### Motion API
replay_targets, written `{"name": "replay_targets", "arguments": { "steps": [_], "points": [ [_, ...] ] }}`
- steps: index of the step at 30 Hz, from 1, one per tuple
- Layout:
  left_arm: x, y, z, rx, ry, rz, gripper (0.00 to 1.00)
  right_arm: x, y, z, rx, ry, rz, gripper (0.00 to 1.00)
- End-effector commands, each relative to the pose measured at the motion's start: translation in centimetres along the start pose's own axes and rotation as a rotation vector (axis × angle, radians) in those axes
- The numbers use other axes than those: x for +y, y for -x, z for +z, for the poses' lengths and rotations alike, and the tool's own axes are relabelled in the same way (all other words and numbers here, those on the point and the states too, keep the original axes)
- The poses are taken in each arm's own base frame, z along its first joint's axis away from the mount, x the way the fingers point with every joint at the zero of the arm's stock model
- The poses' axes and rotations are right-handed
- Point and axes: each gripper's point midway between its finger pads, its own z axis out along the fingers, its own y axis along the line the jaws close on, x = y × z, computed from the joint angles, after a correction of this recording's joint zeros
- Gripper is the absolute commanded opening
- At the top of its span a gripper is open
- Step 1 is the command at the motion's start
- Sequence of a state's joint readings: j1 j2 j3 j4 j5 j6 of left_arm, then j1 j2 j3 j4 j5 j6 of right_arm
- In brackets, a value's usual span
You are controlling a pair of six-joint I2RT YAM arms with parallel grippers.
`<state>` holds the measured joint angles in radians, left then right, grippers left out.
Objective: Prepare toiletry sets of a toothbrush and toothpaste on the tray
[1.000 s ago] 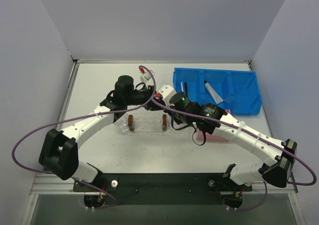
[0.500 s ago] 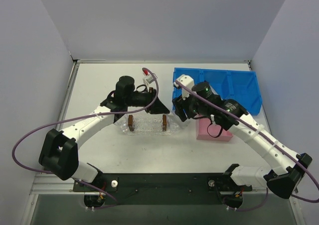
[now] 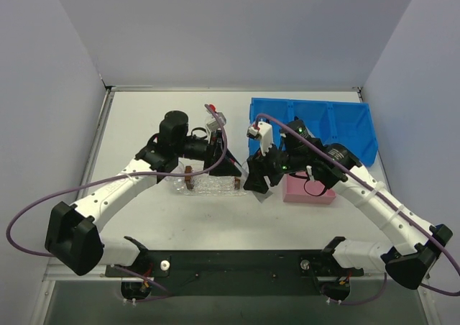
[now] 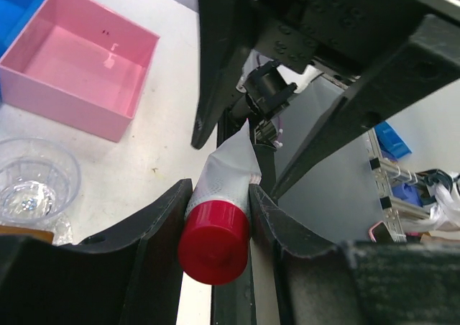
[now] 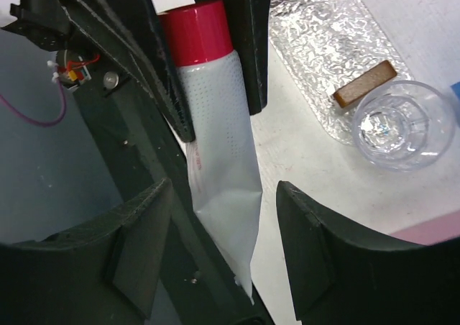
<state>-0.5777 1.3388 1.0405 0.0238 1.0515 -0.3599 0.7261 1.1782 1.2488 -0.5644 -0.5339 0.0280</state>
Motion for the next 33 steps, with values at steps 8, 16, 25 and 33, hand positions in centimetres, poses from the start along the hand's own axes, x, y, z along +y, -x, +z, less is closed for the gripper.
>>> {"name": "replay_targets", "arguments": {
  "steps": [8,16,25,33],
  "points": [
    [-4.3,1.3,-0.4,-0.016,-0.118,0.19,0.04,2.3,-1.2,0.9,0.061,0.161,0.067,0.52],
    [-4.4,1.4,-0.5,-0.027,-0.111,0.208,0.03,2.6,-1.7,1.2,0.077,0.179,0.093,0.18],
    [-4.6,1.8,-0.7,-0.039,-0.099,0.221,0.0,1.8,-1.1,1.0,0.041,0.122,0.093,0.21],
    [-3.6,4.7,-3.0,-0.26,0.04,0.203,0.0,-1.0,1.9,-2.5,-0.223,-0.036,0.156,0.54]
  ]
}}
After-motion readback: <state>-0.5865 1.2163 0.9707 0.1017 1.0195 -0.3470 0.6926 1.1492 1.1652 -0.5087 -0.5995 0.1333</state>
